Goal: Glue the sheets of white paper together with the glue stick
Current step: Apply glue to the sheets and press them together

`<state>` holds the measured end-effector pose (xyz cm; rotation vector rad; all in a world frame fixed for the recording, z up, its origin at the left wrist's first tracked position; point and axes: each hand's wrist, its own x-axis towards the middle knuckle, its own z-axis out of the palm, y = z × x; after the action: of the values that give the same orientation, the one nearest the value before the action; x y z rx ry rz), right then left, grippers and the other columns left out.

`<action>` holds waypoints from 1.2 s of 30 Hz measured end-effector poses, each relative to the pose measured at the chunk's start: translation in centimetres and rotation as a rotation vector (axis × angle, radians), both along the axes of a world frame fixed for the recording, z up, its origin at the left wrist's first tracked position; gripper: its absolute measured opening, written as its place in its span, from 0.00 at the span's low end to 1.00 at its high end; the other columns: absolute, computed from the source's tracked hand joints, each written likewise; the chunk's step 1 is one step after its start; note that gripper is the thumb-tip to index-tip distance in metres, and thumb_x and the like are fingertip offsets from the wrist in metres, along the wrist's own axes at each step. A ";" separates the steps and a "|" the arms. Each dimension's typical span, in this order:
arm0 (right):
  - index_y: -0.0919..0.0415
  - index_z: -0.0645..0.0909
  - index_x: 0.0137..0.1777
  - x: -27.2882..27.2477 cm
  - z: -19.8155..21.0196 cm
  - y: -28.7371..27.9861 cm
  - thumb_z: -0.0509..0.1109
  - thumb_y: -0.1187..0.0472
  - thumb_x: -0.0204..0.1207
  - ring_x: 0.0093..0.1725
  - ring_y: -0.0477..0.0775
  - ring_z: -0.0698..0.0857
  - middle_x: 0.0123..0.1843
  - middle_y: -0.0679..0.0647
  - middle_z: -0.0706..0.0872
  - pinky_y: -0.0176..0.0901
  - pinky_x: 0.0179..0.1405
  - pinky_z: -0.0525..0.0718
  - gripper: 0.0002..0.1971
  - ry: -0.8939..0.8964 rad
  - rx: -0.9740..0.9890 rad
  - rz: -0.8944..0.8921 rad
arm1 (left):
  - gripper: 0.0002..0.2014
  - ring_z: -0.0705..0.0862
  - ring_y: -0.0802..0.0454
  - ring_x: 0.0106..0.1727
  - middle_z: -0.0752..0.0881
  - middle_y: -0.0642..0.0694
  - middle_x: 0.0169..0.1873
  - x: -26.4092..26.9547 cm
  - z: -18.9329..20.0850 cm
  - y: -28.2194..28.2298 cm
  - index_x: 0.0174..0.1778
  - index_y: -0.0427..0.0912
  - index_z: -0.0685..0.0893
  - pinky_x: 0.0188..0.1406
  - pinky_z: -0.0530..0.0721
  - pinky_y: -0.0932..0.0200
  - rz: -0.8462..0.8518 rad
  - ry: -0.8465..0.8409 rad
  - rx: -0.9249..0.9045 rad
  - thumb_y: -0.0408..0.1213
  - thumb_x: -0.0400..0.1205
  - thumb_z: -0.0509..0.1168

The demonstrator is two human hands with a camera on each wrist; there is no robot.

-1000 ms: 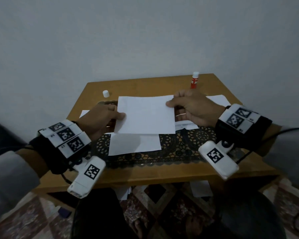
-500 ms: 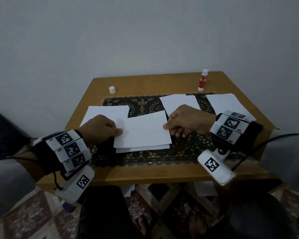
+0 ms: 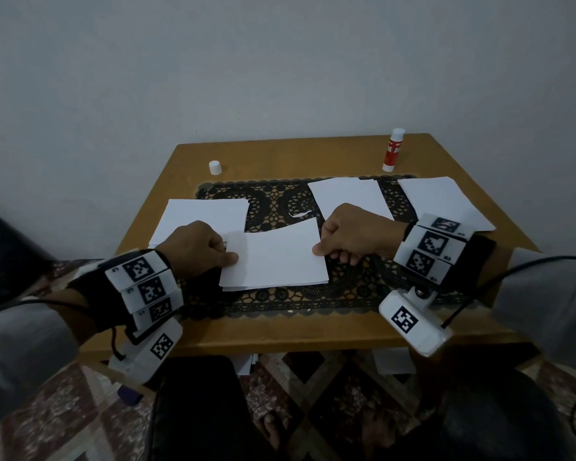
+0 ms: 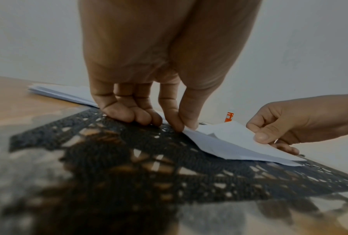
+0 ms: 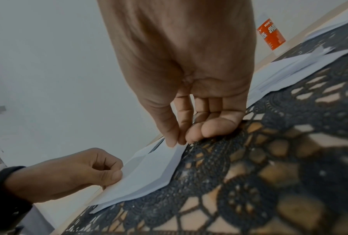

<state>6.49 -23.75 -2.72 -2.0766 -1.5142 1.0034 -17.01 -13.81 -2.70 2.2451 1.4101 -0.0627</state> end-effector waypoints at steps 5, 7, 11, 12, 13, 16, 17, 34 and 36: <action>0.64 0.81 0.35 -0.1 -0.1 0.1 0.76 0.60 0.75 0.29 0.49 0.81 0.32 0.55 0.84 0.36 0.25 0.81 0.11 -0.029 0.002 0.010 | 0.21 0.71 0.52 0.26 0.75 0.45 0.22 0.0 -0.1 0.0 0.22 0.40 0.75 0.27 0.67 0.61 -0.002 -0.003 0.003 0.42 0.79 0.70; 0.64 0.81 0.34 -0.1 -0.2 0.2 0.76 0.60 0.75 0.29 0.49 0.81 0.31 0.55 0.84 0.37 0.25 0.81 0.11 -0.039 0.000 0.009 | 0.21 0.71 0.52 0.25 0.75 0.45 0.22 0.0 -0.1 0.0 0.22 0.40 0.74 0.27 0.67 0.61 -0.004 0.002 0.003 0.42 0.79 0.70; 0.63 0.80 0.32 -0.1 -0.2 0.3 0.76 0.60 0.75 0.28 0.49 0.81 0.31 0.55 0.84 0.37 0.25 0.81 0.13 -0.047 -0.002 0.020 | 0.19 0.72 0.52 0.27 0.77 0.44 0.25 0.1 -0.1 0.1 0.26 0.38 0.77 0.28 0.68 0.61 -0.010 0.015 0.010 0.43 0.79 0.70; 0.63 0.80 0.32 -0.1 -0.2 0.3 0.76 0.59 0.75 0.28 0.49 0.82 0.31 0.56 0.84 0.37 0.25 0.81 0.13 -0.051 -0.001 0.021 | 0.18 0.72 0.52 0.27 0.77 0.44 0.25 0.1 -0.1 0.1 0.26 0.38 0.77 0.28 0.68 0.62 -0.011 0.016 0.011 0.43 0.79 0.70; 0.63 0.80 0.32 -0.1 -0.2 0.3 0.76 0.59 0.75 0.29 0.49 0.82 0.31 0.56 0.84 0.37 0.25 0.81 0.13 -0.054 0.000 0.021 | 0.19 0.72 0.52 0.27 0.77 0.43 0.25 0.1 -0.2 0.1 0.26 0.38 0.77 0.28 0.68 0.62 -0.012 0.016 0.011 0.43 0.79 0.70; 0.64 0.81 0.33 -0.1 -0.2 0.3 0.76 0.59 0.75 0.30 0.50 0.82 0.31 0.56 0.85 0.37 0.25 0.82 0.13 -0.062 -0.002 0.020 | 0.18 0.72 0.51 0.28 0.77 0.43 0.26 0.0 -0.2 0.1 0.26 0.38 0.78 0.28 0.68 0.61 -0.010 0.016 0.010 0.43 0.79 0.70; 0.64 0.81 0.34 -0.1 -0.2 0.3 0.76 0.59 0.75 0.30 0.50 0.82 0.32 0.56 0.85 0.37 0.26 0.83 0.12 -0.067 -0.005 0.023 | 0.18 0.72 0.51 0.27 0.77 0.43 0.26 0.1 -0.2 0.0 0.26 0.37 0.78 0.28 0.68 0.61 -0.008 0.014 0.011 0.43 0.79 0.70; 0.64 0.74 0.35 -1.1 -0.6 0.3 0.75 0.51 0.75 0.33 0.55 0.81 0.32 0.54 0.80 0.44 0.30 0.76 0.18 -0.514 0.079 0.112 | 0.18 0.76 0.46 0.57 0.79 0.43 0.58 0.6 -0.2 -1.4 0.56 0.45 0.73 0.51 0.78 0.53 -0.204 0.192 0.372 0.51 0.78 0.69; 0.61 0.76 0.44 -1.9 -0.2 -0.6 0.69 0.50 0.78 0.48 0.58 0.82 0.44 0.55 0.81 0.45 0.37 0.76 0.13 -0.632 0.224 0.137 | 0.27 0.68 0.45 0.71 0.70 0.44 0.73 0.7 -0.3 -2.3 0.73 0.47 0.68 0.67 0.73 0.49 -0.381 0.179 0.444 0.51 0.81 0.65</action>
<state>4.59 -24.39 -2.89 -2.2568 -1.9721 0.1829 -16.33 -16.07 -2.95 2.9207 1.1432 -0.0847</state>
